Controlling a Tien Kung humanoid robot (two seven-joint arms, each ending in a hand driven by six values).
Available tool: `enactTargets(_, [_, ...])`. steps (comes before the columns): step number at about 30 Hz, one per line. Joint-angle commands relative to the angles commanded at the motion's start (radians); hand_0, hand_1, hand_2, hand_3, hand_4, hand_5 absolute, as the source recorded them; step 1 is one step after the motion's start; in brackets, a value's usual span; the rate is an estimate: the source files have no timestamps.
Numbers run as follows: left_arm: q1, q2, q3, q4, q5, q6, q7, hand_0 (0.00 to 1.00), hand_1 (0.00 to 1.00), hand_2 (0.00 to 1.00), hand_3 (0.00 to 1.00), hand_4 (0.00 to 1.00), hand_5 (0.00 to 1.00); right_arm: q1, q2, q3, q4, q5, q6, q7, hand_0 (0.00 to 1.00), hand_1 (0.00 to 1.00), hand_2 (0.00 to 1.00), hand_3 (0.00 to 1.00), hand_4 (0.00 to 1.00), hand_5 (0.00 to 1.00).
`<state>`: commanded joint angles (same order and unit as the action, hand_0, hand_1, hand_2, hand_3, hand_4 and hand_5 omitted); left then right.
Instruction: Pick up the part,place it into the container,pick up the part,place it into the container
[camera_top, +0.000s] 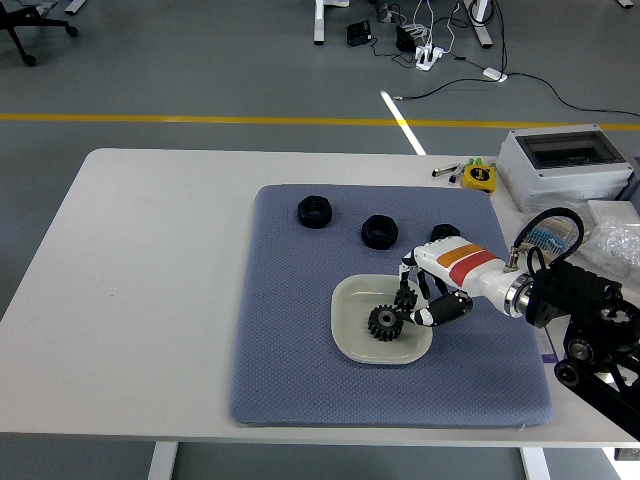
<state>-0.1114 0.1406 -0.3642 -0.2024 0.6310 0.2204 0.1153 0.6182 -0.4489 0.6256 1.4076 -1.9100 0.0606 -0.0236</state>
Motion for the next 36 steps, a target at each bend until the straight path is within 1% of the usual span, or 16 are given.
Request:
enactTargets(3, [0.0, 0.0, 0.002, 0.0, -0.004, 0.001, -0.001, 0.707, 0.637, 0.673, 0.581, 0.677, 0.636, 0.016, 0.017, -0.031, -0.009, 0.009, -0.002, 0.001, 0.033, 0.185, 0.29, 0.429, 0.81, 0.244])
enactTargets(8, [0.0, 0.001, 0.003, 0.0, -0.006, 0.001, -0.001, 0.708, 0.636, 0.674, 0.581, 0.677, 0.636, 0.037, 0.053, -0.061, -0.042, 0.017, -0.003, -0.002, 0.047, 0.19, 0.295, 0.435, 0.821, 0.239])
enactTargets(10, [0.001, 0.001, 0.002, 0.0, -0.006, 0.001, -0.001, 0.708, 0.636, 0.674, 0.581, 0.677, 0.636, 0.044, 0.065, -0.069, -0.059, 0.031, -0.007, 0.0, 0.047, 0.19, 0.295, 0.435, 0.821, 0.239])
enactTargets(11, [0.0, 0.001, 0.002, 0.0, -0.005, 0.001, 0.0, 0.707, 0.633, 0.674, 0.581, 0.677, 0.635, 0.048, 0.073, -0.072, -0.071, 0.032, -0.008, 0.0, 0.053, 0.2, 0.324, 0.45, 0.829, 0.244])
enactTargets(15, [-0.002, 0.002, 0.003, 0.0, -0.003, 0.001, 0.001, 0.707, 0.633, 0.674, 0.581, 0.677, 0.635, 0.056, 0.086, -0.07, -0.1, 0.015, -0.008, 0.0, 0.053, 0.2, 0.324, 0.45, 0.829, 0.244])
enactTargets(16, [-0.002, 0.003, 0.003, 0.0, -0.004, 0.001, 0.0, 0.707, 0.633, 0.674, 0.581, 0.677, 0.635, 0.056, 0.087, -0.069, -0.106, 0.013, -0.008, 0.001, 0.053, 0.2, 0.324, 0.45, 0.829, 0.244])
enactTargets(17, [-0.002, 0.003, 0.003, 0.0, -0.005, 0.001, 0.0, 0.707, 0.633, 0.675, 0.581, 0.679, 0.636, 0.057, 0.087, -0.068, -0.111, 0.013, -0.007, 0.002, 0.059, 0.212, 0.359, 0.462, 0.818, 0.26])
enactTargets(27, [-0.002, 0.004, 0.0, 0.0, -0.003, 0.002, 0.001, 0.708, 0.63, 0.673, 0.581, 0.679, 0.635, 0.049, 0.078, -0.051, -0.143, -0.001, 0.012, 0.007, 0.063, 0.23, 0.366, 0.471, 0.824, 0.268])
enactTargets(28, [-0.002, 0.004, 0.0, 0.0, -0.002, 0.002, 0.001, 0.708, 0.63, 0.673, 0.581, 0.679, 0.635, 0.048, 0.078, -0.05, -0.144, -0.001, 0.014, 0.008, 0.063, 0.23, 0.366, 0.471, 0.824, 0.268])
enactTargets(29, [-0.002, 0.003, 0.0, 0.0, -0.002, 0.002, 0.001, 0.708, 0.631, 0.675, 0.581, 0.678, 0.634, 0.048, 0.077, -0.048, -0.144, 0.0, 0.016, 0.009, 0.064, 0.235, 0.371, 0.475, 0.825, 0.29])
enactTargets(34, [-0.002, 0.003, 0.0, 0.0, -0.002, 0.001, 0.001, 0.708, 0.631, 0.675, 0.581, 0.678, 0.634, 0.047, 0.076, -0.043, -0.14, 0.0, 0.028, 0.014, 0.064, 0.235, 0.371, 0.475, 0.825, 0.29])
enactTargets(35, [-0.002, 0.003, 0.001, 0.0, -0.003, 0.001, 0.001, 0.708, 0.632, 0.673, 0.581, 0.678, 0.635, 0.047, 0.075, -0.041, -0.139, 0.001, 0.03, 0.015, 0.067, 0.246, 0.394, 0.48, 0.833, 0.313])
enactTargets(36, [-0.002, 0.003, 0.001, 0.0, -0.004, 0.001, 0.001, 0.708, 0.632, 0.673, 0.581, 0.678, 0.635, 0.046, 0.075, -0.04, -0.137, 0.0, 0.032, 0.015, 0.067, 0.246, 0.394, 0.48, 0.833, 0.313])
